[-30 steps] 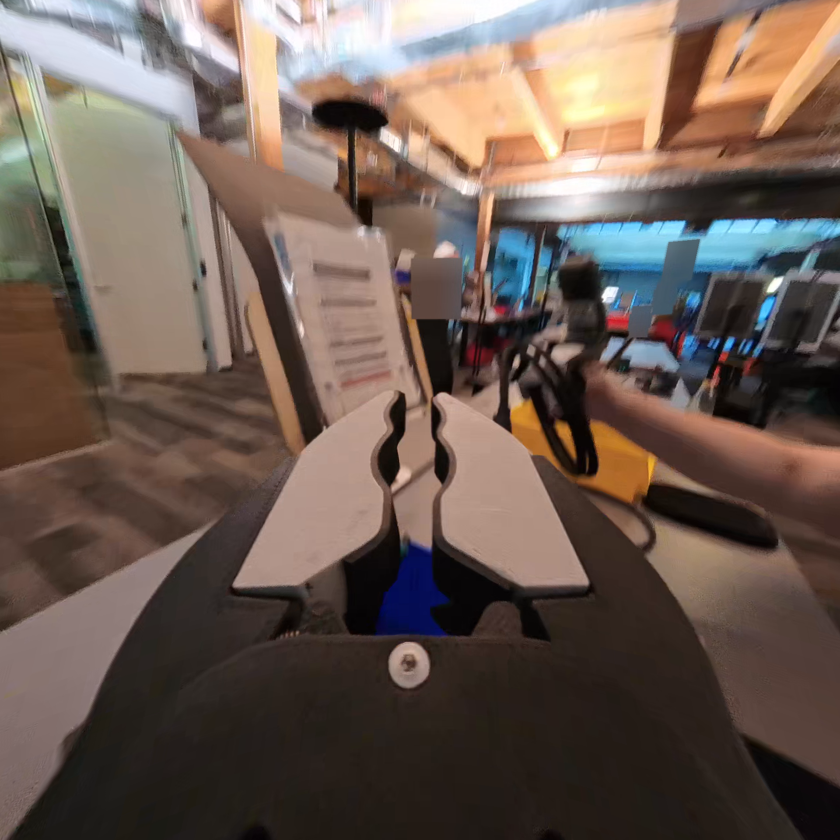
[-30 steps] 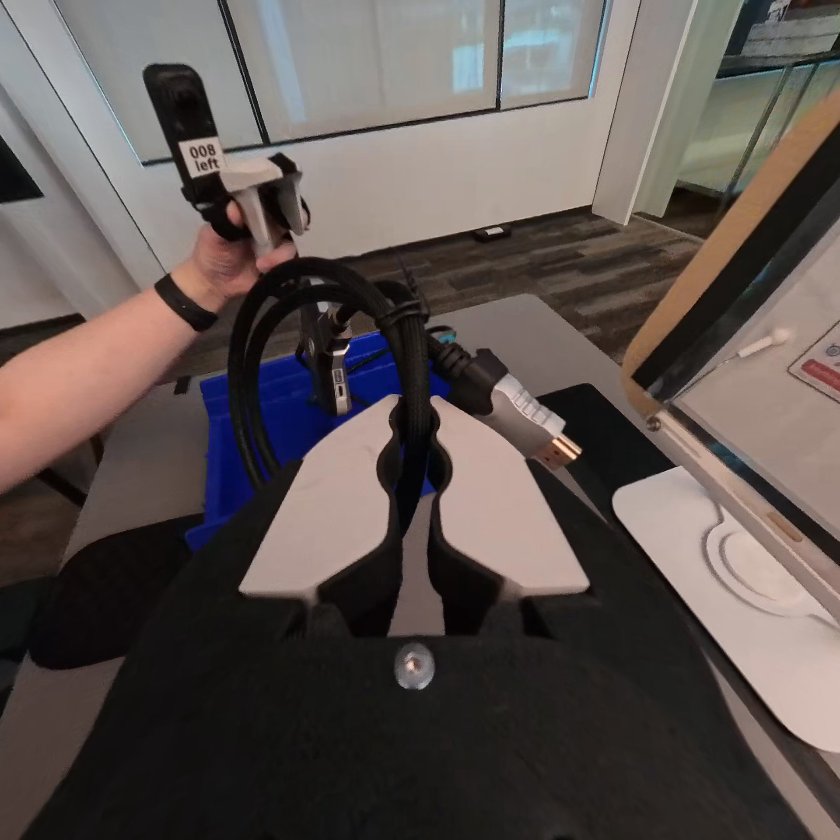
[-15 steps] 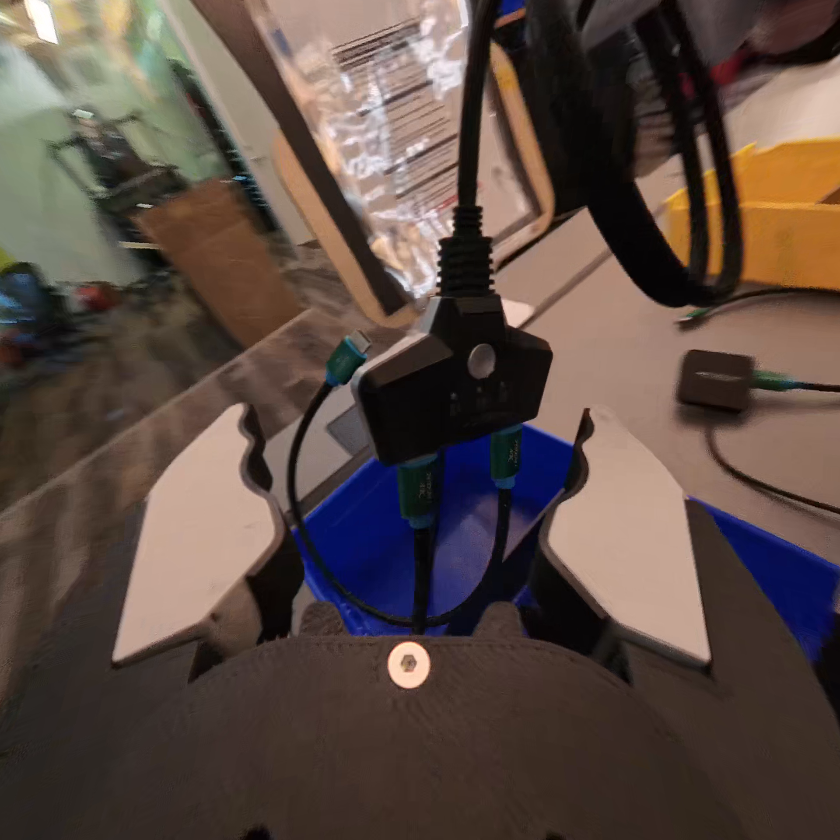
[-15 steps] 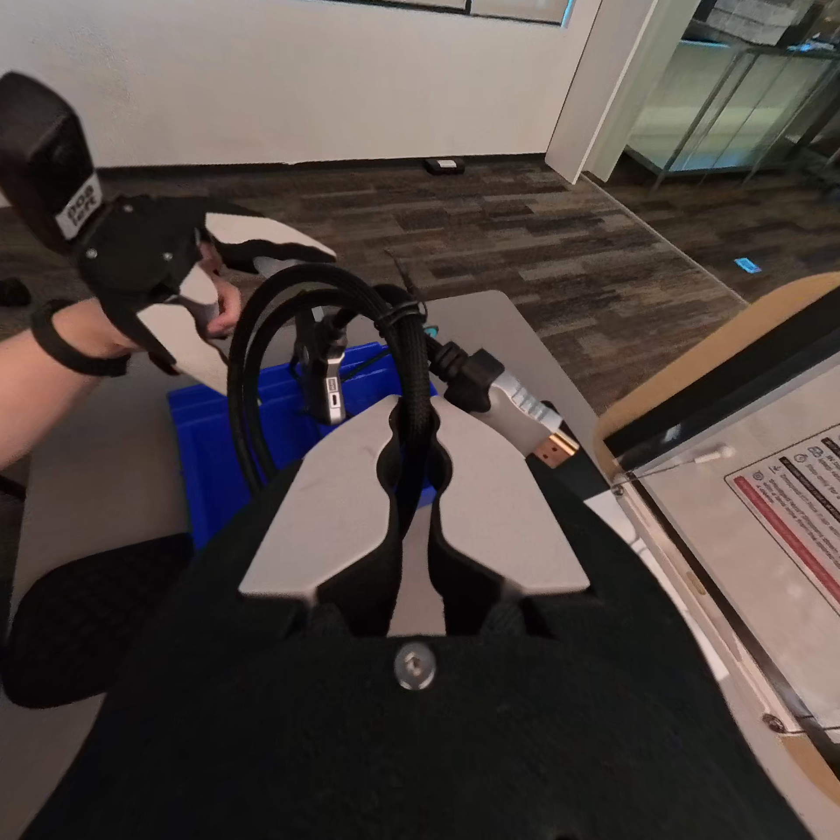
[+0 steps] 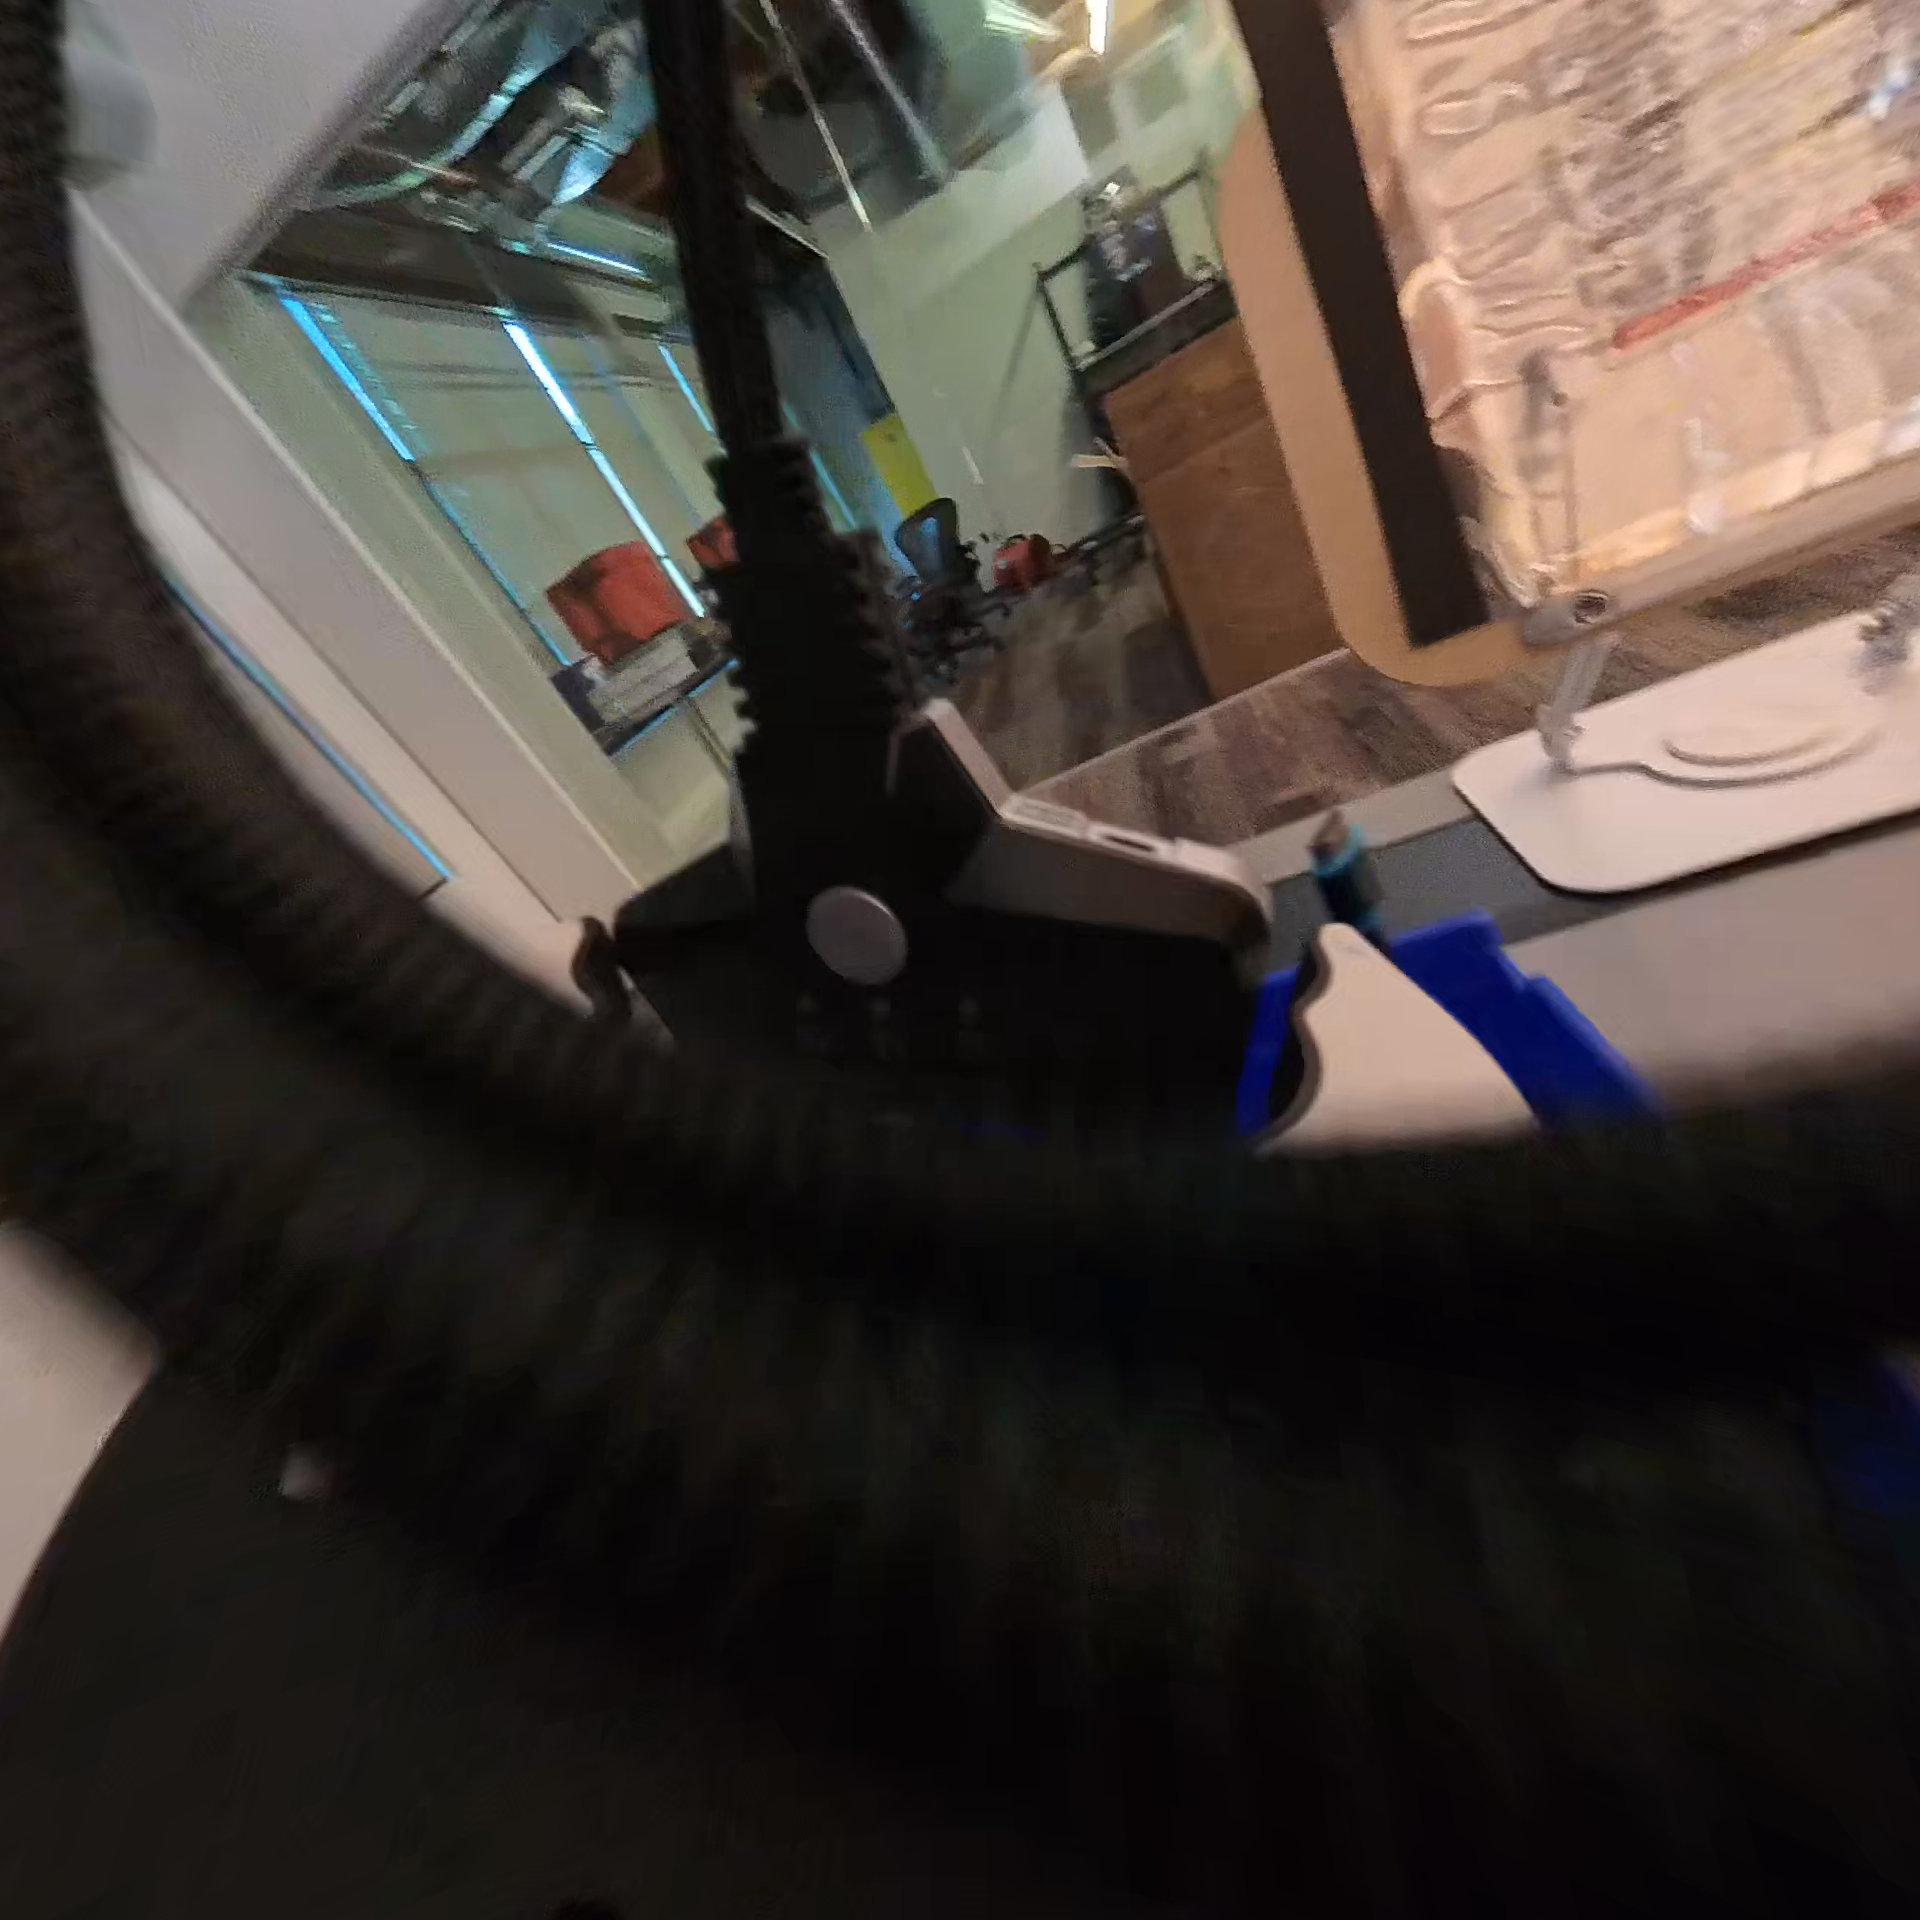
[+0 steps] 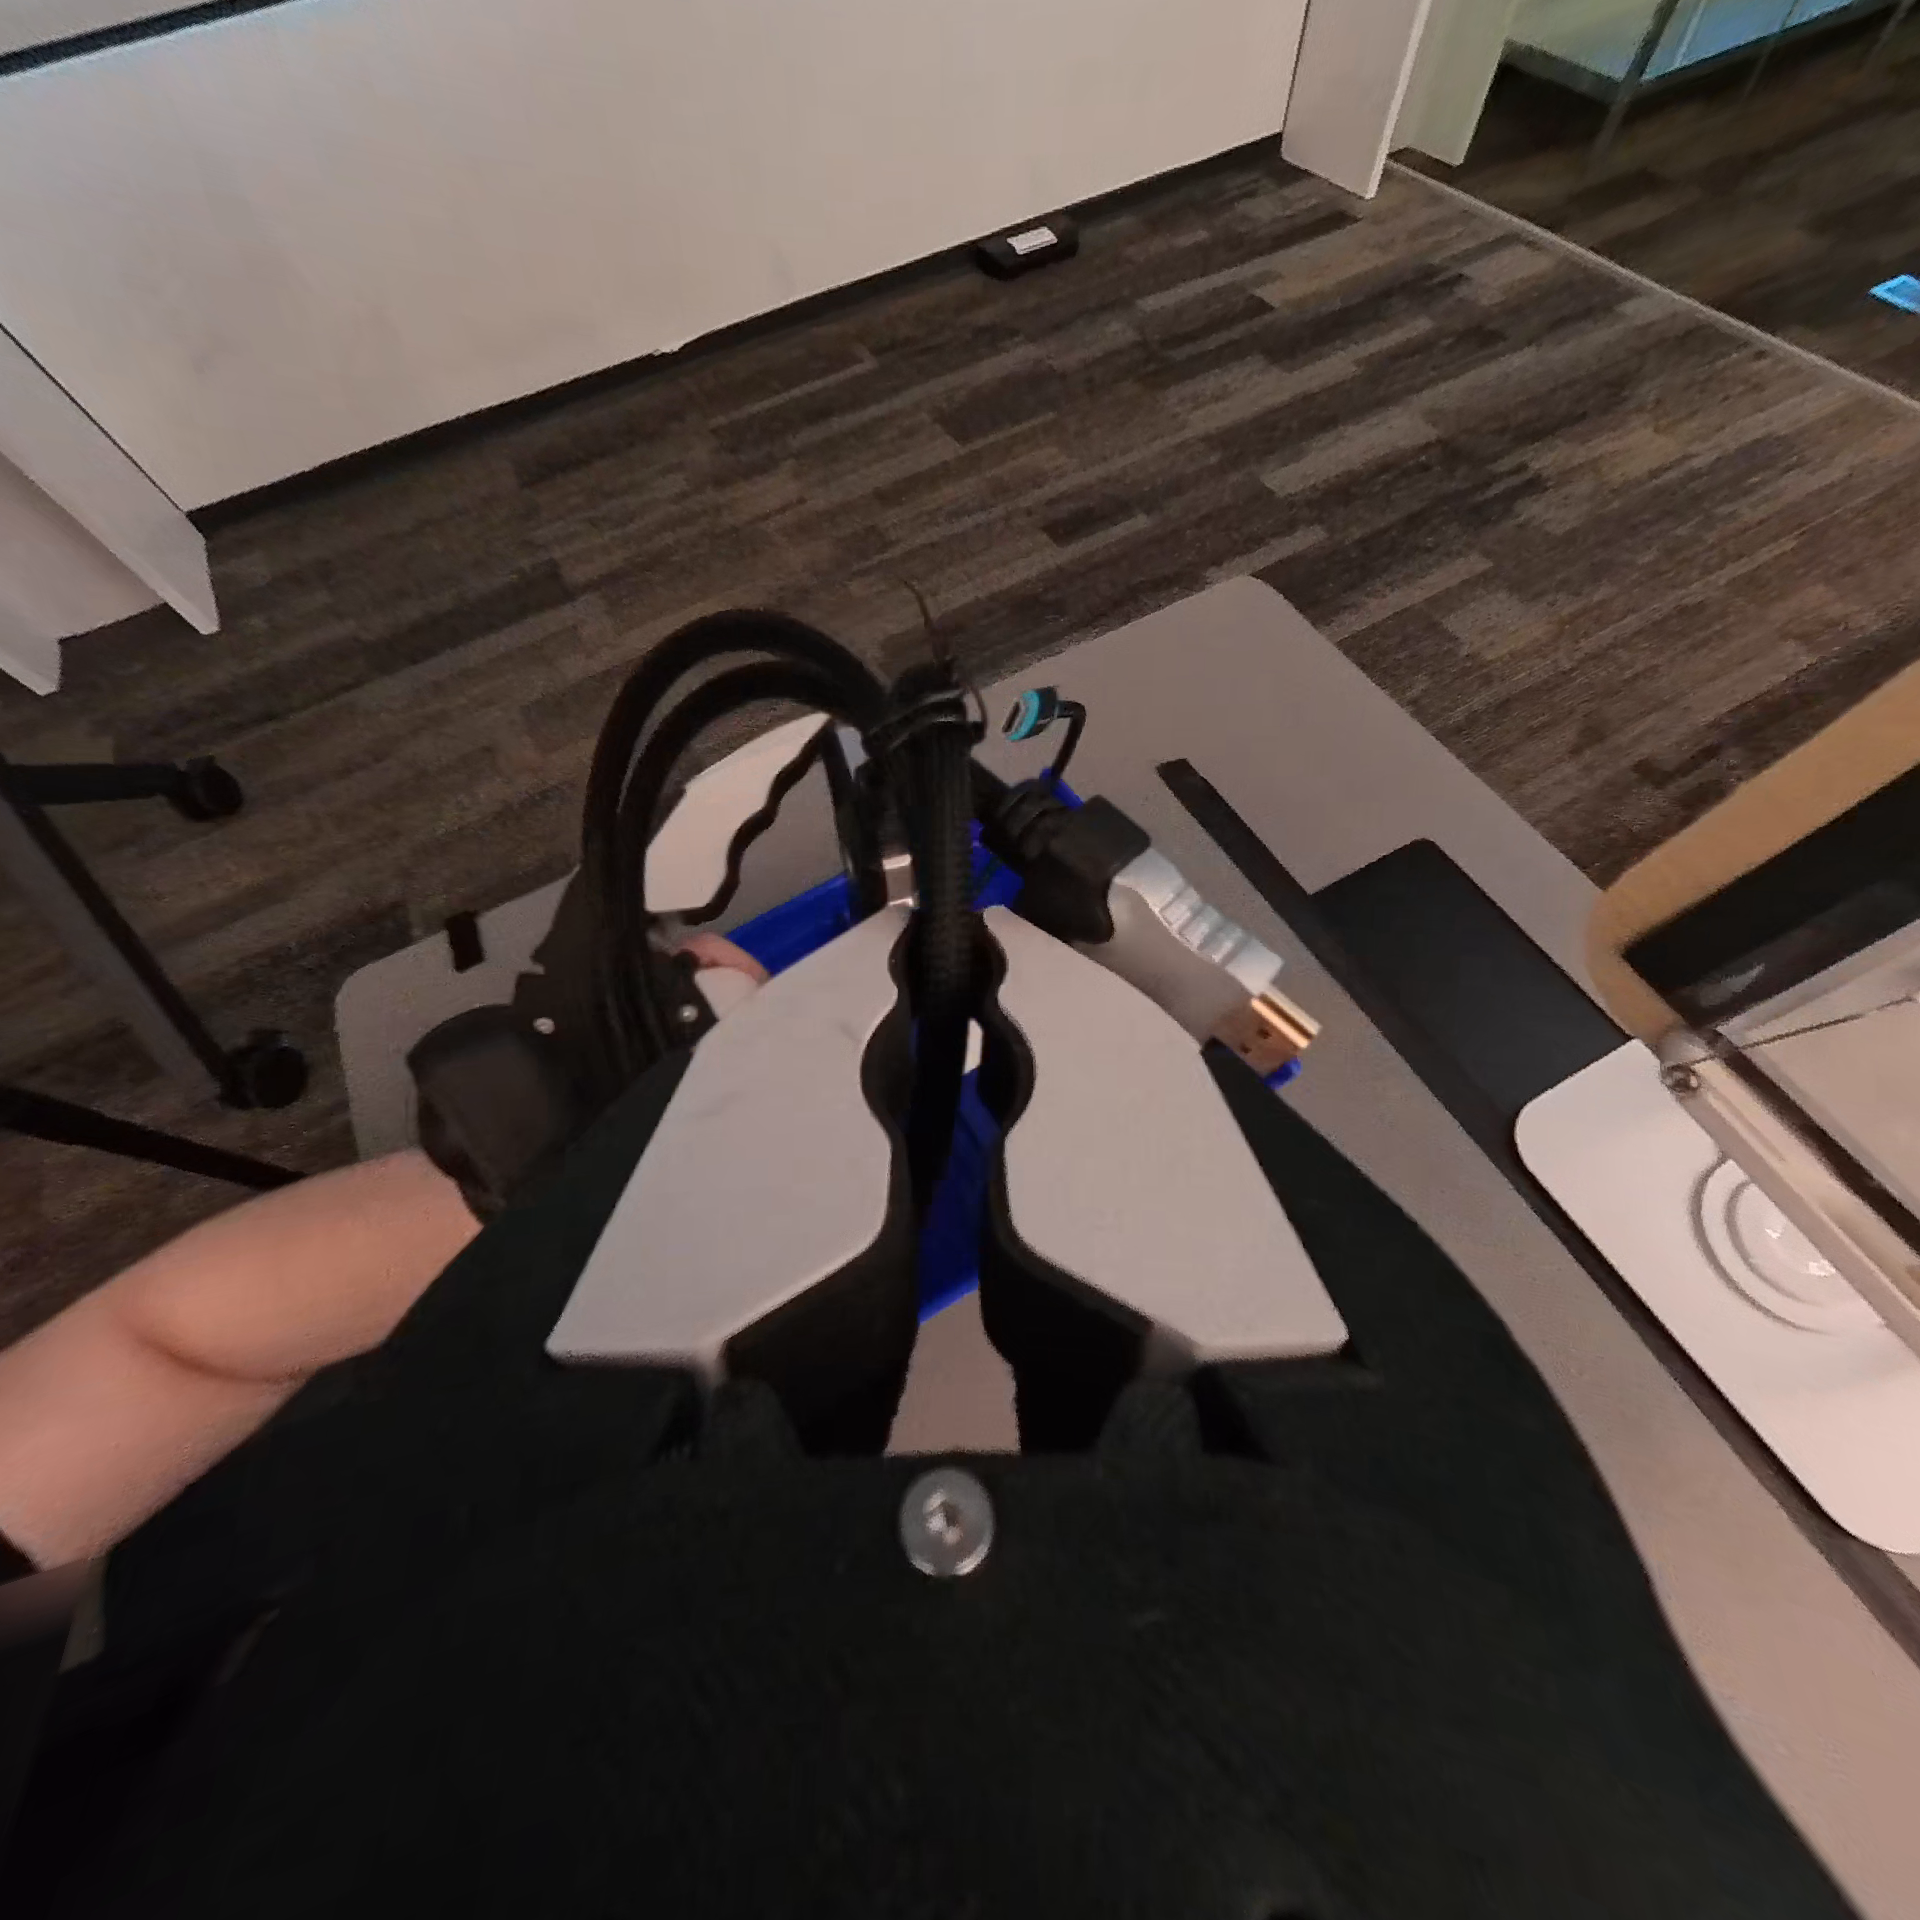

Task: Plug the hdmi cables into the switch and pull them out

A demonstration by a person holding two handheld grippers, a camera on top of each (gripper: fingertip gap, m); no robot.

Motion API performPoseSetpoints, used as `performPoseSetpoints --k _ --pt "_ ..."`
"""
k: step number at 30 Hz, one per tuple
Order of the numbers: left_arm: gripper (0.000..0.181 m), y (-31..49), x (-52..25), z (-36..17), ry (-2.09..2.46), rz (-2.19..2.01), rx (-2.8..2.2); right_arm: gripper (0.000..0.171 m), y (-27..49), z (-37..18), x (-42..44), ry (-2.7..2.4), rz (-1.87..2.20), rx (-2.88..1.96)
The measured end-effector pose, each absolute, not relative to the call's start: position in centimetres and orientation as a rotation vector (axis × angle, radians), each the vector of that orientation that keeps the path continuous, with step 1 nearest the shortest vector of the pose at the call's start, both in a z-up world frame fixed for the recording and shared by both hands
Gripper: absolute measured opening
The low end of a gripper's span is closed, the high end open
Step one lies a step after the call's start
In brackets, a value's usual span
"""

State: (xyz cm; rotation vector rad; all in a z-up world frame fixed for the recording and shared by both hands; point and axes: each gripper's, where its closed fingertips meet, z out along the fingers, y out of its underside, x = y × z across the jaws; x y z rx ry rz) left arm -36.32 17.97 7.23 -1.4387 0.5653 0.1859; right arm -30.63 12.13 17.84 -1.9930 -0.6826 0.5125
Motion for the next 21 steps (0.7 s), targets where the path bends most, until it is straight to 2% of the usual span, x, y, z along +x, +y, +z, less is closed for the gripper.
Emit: performPoseSetpoints --k 8,12,16,21 --pt "0.116 18.8 -37.0 7.3 0.551 0.102 -1.388 0.007 11.3 18.4 -32.6 -0.712 0.514 -1.975" --pt "0.115 18.6 -37.1 6.5 0.612 0.023 -1.409 0.007 12.0 17.5 -32.0 -0.915 0.345 -1.959" --pt "0.116 18.9 -36.8 5.5 0.727 -0.077 -1.457 0.007 14.3 16.2 -31.1 -1.139 -0.012 -1.814" --pt "0.116 20.0 -38.8 4.3 0.746 -0.065 -1.590 0.008 17.1 14.1 -31.9 -1.113 -0.007 -1.699"
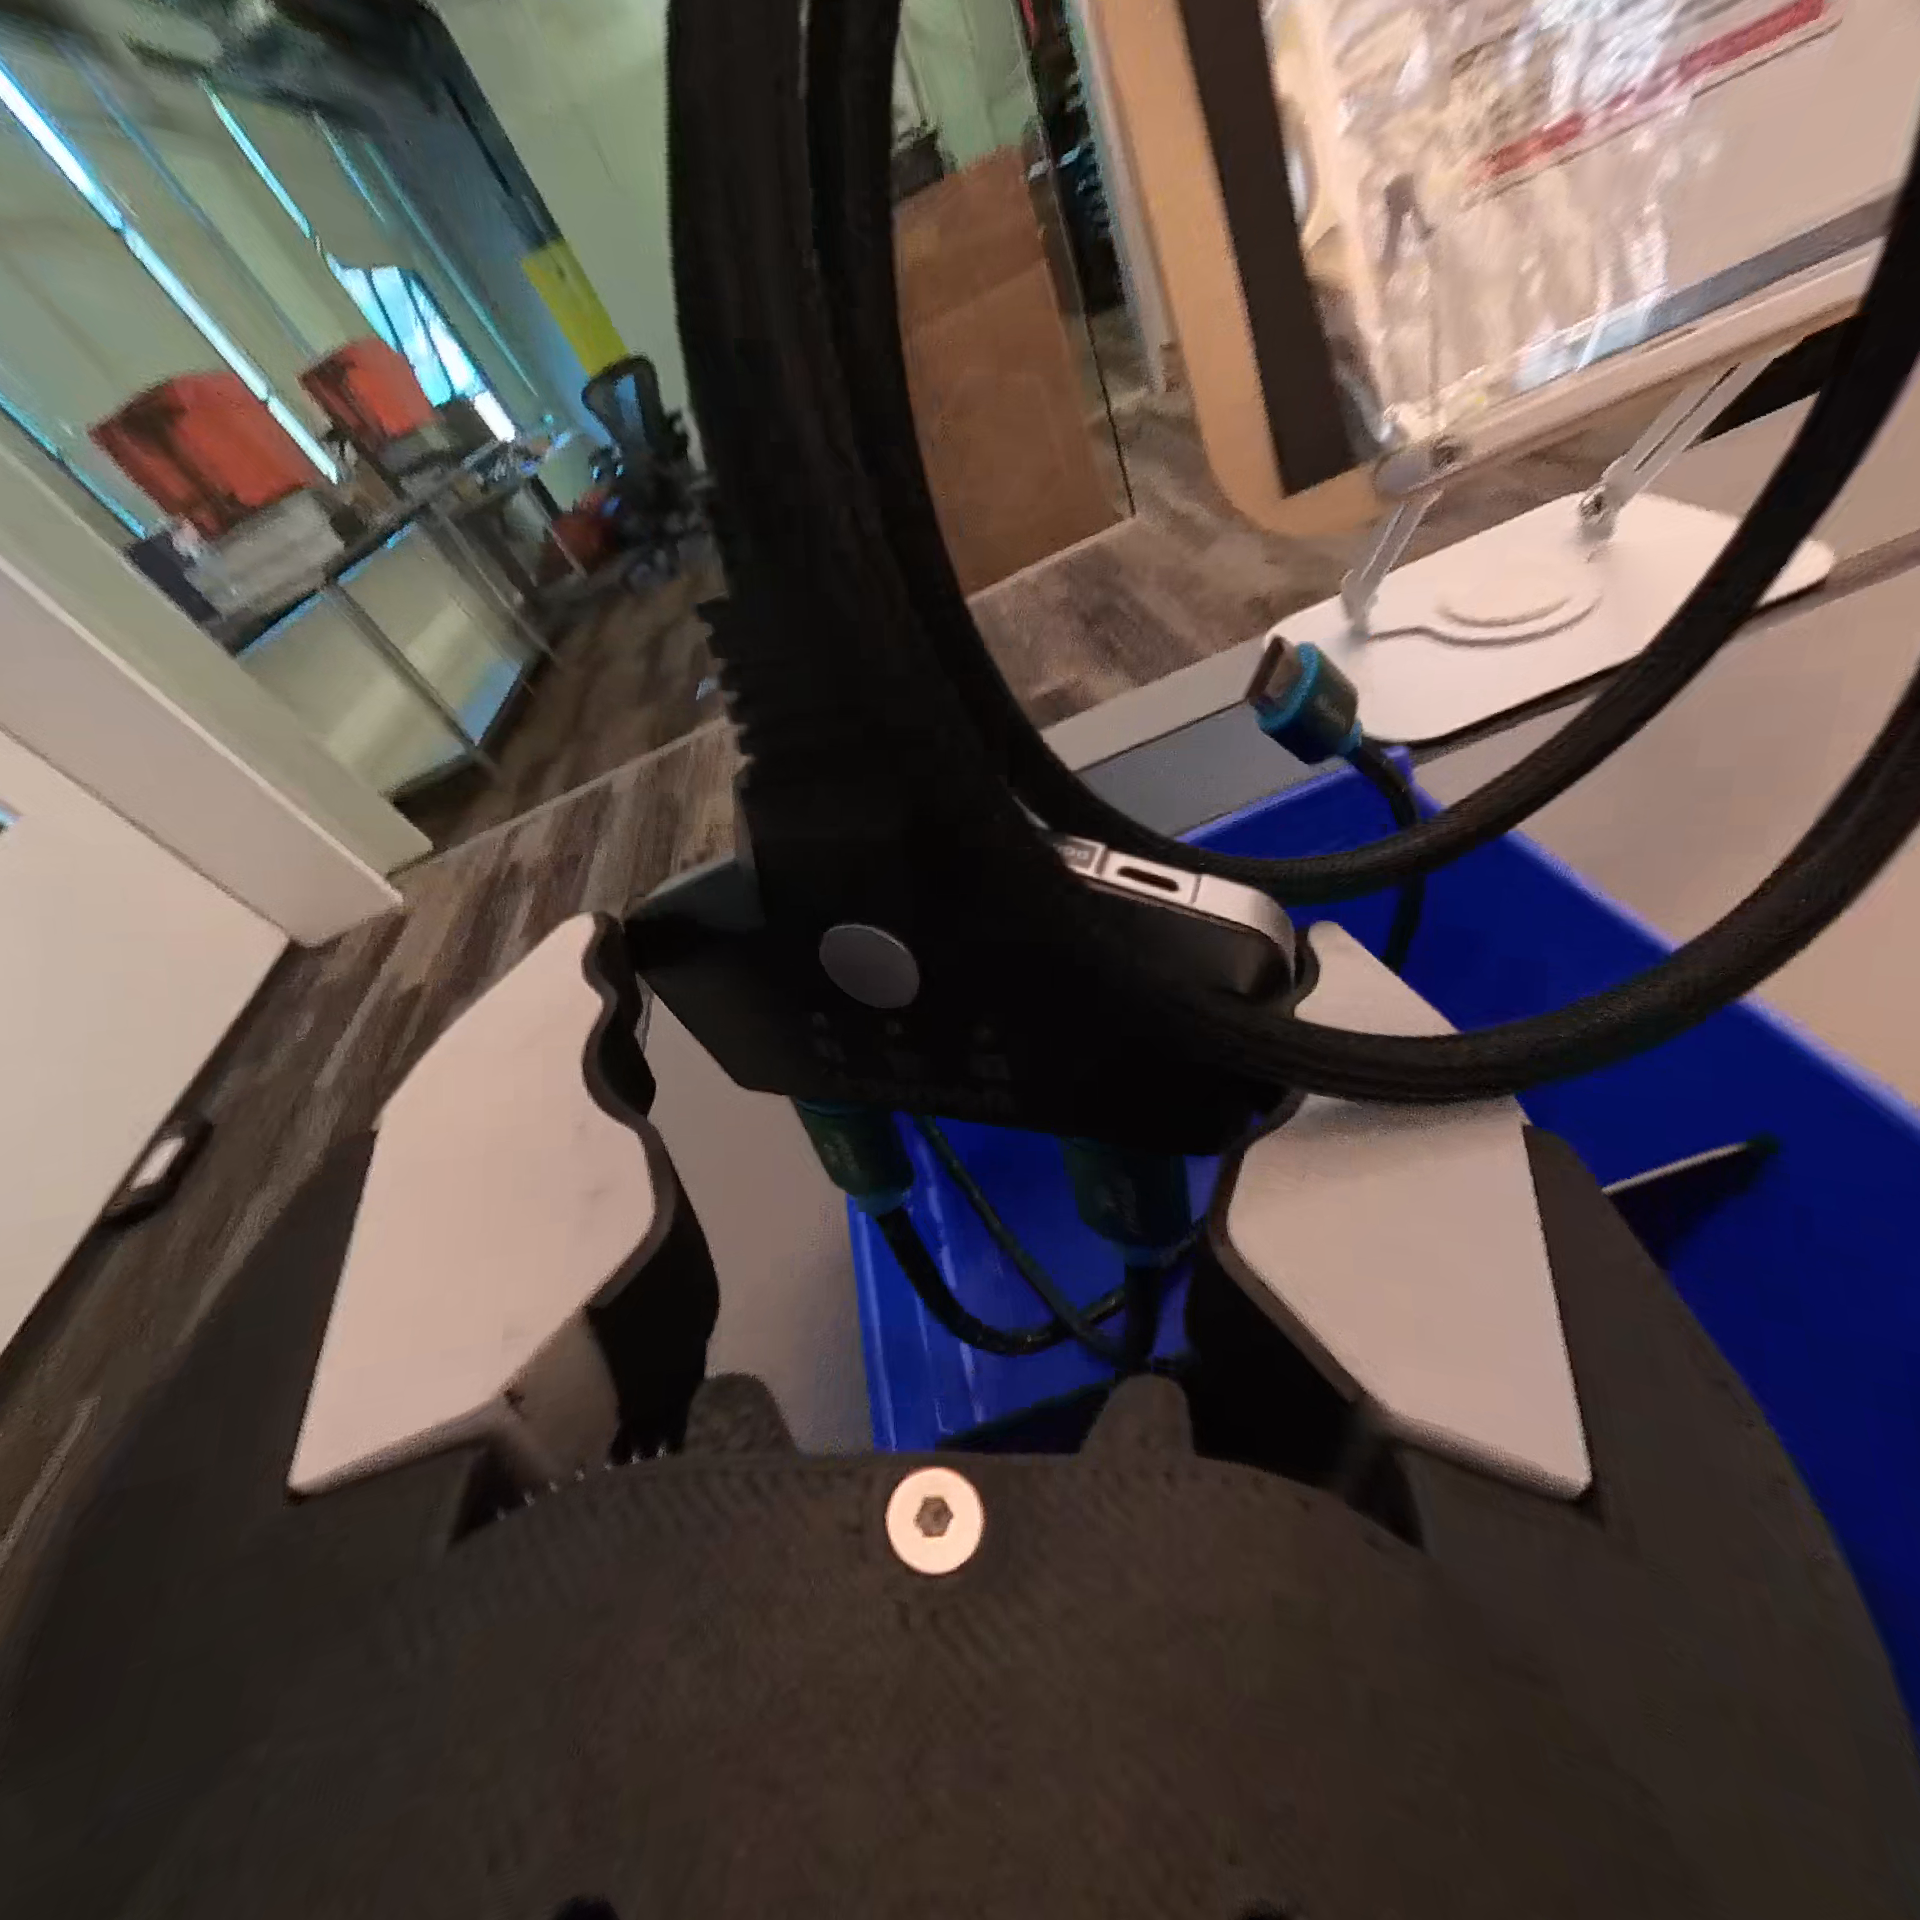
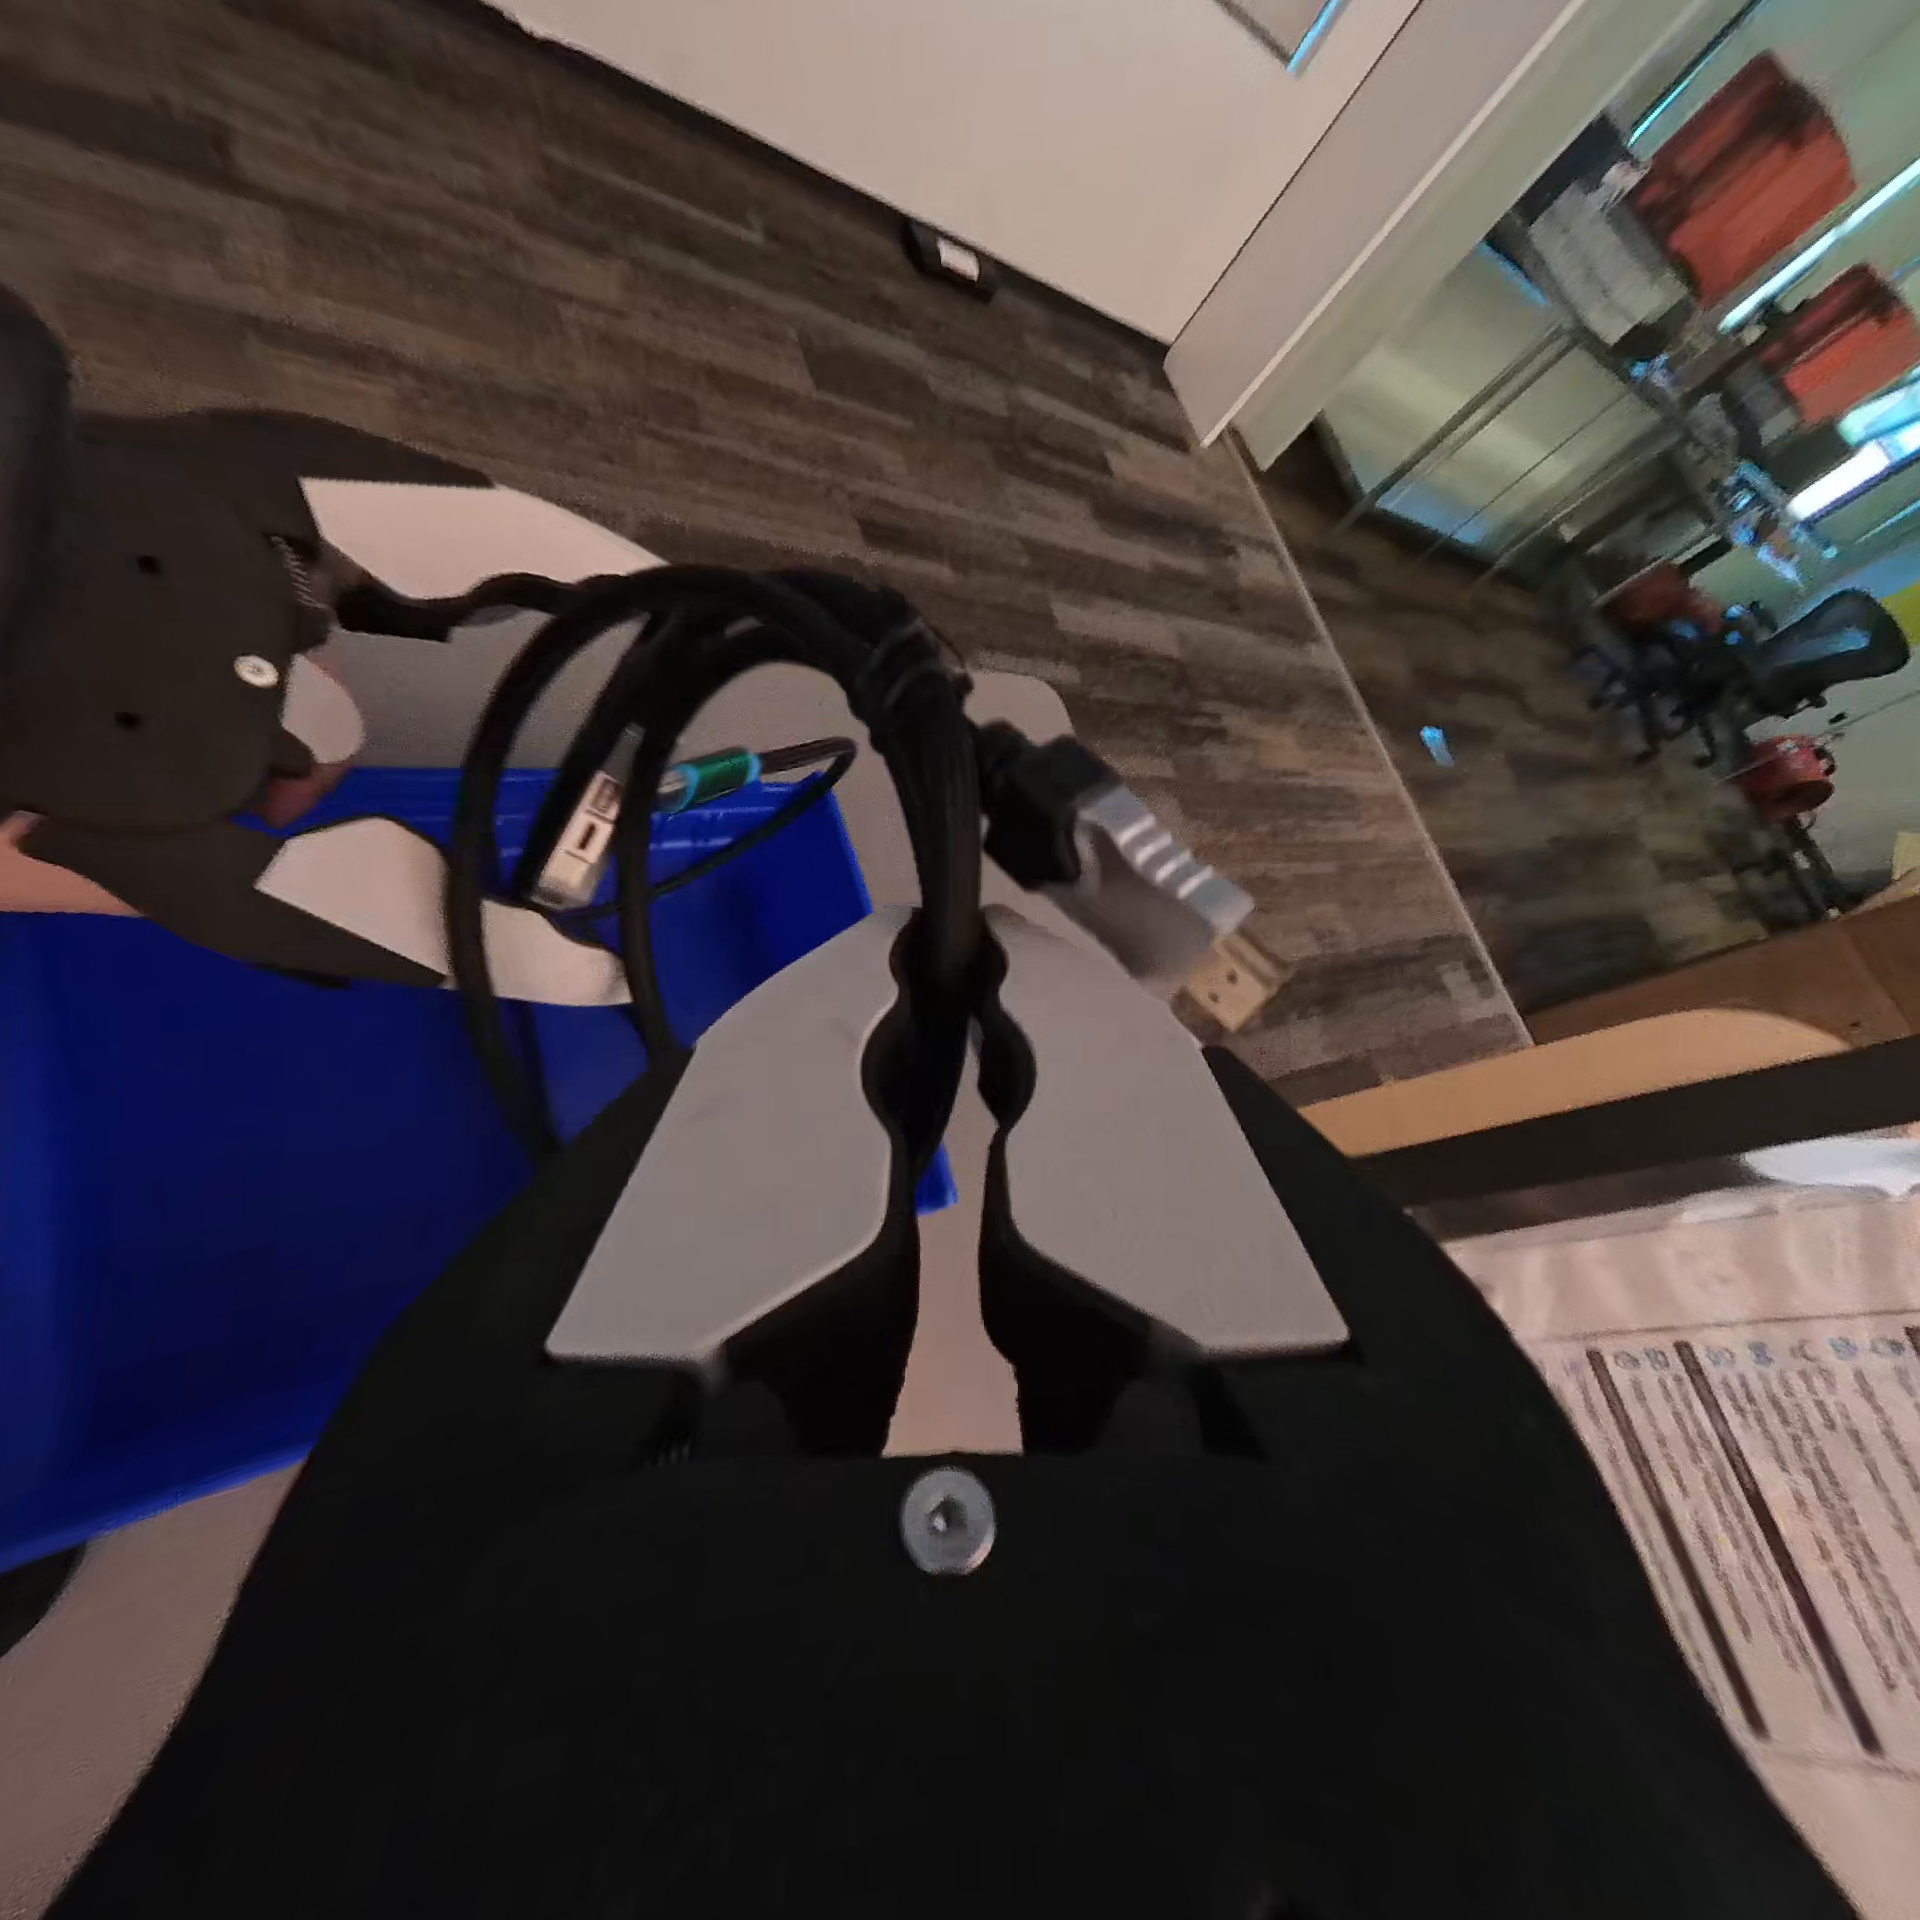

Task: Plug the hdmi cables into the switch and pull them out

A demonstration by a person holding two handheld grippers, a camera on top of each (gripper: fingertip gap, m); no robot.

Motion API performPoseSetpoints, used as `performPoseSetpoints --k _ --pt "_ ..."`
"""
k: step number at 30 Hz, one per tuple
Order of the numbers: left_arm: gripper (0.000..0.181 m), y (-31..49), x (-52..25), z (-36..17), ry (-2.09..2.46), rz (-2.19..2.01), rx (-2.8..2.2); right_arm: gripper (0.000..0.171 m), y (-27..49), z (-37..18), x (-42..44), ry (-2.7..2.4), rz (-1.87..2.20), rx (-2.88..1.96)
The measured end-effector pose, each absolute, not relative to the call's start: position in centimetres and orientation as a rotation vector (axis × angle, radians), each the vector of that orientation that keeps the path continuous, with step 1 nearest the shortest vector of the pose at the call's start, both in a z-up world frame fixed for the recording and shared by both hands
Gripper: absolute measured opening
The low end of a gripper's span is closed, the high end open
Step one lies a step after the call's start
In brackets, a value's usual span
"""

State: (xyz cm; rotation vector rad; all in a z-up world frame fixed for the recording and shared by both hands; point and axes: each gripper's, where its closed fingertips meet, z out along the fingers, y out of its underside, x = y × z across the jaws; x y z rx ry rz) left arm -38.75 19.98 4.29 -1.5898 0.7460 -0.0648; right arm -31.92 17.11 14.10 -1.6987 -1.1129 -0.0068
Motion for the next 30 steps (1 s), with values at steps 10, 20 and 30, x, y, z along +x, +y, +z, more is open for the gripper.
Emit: performPoseSetpoints --k 10,20,30 --pt "0.097 16.9 -41.9 7.2 0.708 -0.390 -1.541 0.007 21.8 9.2 -28.1 -0.934 0.011 -1.590" --pt "0.048 17.0 -37.3 3.8 1.104 -0.955 -1.638 0.006 22.7 2.4 -25.3 -0.846 0.185 -1.579" --pt "0.029 17.3 -36.7 3.3 1.174 -0.938 -1.524 0.007 23.9 1.9 -25.9 -0.860 0.225 -1.544"
